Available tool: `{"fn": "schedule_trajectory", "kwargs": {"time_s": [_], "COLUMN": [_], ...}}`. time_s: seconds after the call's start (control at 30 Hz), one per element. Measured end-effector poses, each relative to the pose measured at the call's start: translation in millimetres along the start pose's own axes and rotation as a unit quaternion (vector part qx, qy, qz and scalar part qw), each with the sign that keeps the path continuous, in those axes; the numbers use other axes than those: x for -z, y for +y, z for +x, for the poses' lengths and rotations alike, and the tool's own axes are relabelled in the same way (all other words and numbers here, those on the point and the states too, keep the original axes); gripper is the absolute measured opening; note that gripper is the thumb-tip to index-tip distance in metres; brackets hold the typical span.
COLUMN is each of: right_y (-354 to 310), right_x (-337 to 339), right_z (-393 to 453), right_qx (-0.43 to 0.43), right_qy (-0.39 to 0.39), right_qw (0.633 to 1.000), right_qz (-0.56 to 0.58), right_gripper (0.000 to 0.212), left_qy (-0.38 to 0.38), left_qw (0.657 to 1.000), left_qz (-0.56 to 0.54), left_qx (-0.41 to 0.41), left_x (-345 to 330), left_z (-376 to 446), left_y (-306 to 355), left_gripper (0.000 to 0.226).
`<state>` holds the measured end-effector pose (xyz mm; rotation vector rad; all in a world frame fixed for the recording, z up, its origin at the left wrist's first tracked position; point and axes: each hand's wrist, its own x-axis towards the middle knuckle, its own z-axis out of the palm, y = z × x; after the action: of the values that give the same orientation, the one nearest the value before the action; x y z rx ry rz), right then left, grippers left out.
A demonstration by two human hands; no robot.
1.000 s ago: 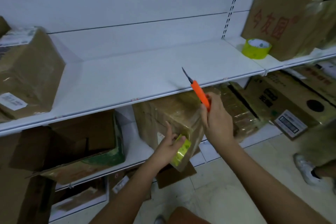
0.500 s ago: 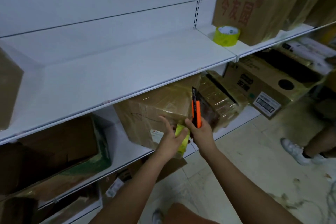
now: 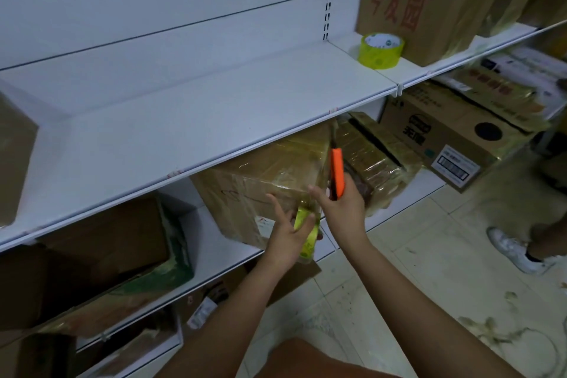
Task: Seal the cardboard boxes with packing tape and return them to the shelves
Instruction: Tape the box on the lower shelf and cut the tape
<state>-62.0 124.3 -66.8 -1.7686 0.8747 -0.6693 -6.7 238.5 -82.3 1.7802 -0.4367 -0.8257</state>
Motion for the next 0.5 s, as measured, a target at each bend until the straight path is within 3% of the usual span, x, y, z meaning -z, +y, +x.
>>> {"fn": "schedule_trajectory", "kwargs": {"time_s": [0.17, 0.27, 0.37, 0.5], "right_y": [-7, -6, -8, -19], "right_x": [-4, 0, -1, 13], "right_z": [20, 22, 20, 4], "right_qx": [0.116, 0.141, 0.133, 0.148], "right_qy": [-0.090, -0.107, -0.119, -0.131], "right_qw": [0.963, 0.947, 0.946, 0.933], "right_qz": [-0.225, -0.267, -0.271, -0.301], "right_gripper": [0.036, 0.037, 0.041, 0.049], "left_qy": [0.075, 0.100, 0.046, 0.051], "left_qw": [0.996, 0.993, 0.996, 0.996], "left_qz": [-0.044, -0.032, -0.045, 0.038], "left_qx": [0.013, 0.046, 0.067, 0.069], "left_x": [2, 2, 3, 12], "left_z": [-4, -9, -5, 22], "left_y": [-11, -14, -11, -42], "left_gripper": [0.090, 0.052, 0.013, 0.033]}}
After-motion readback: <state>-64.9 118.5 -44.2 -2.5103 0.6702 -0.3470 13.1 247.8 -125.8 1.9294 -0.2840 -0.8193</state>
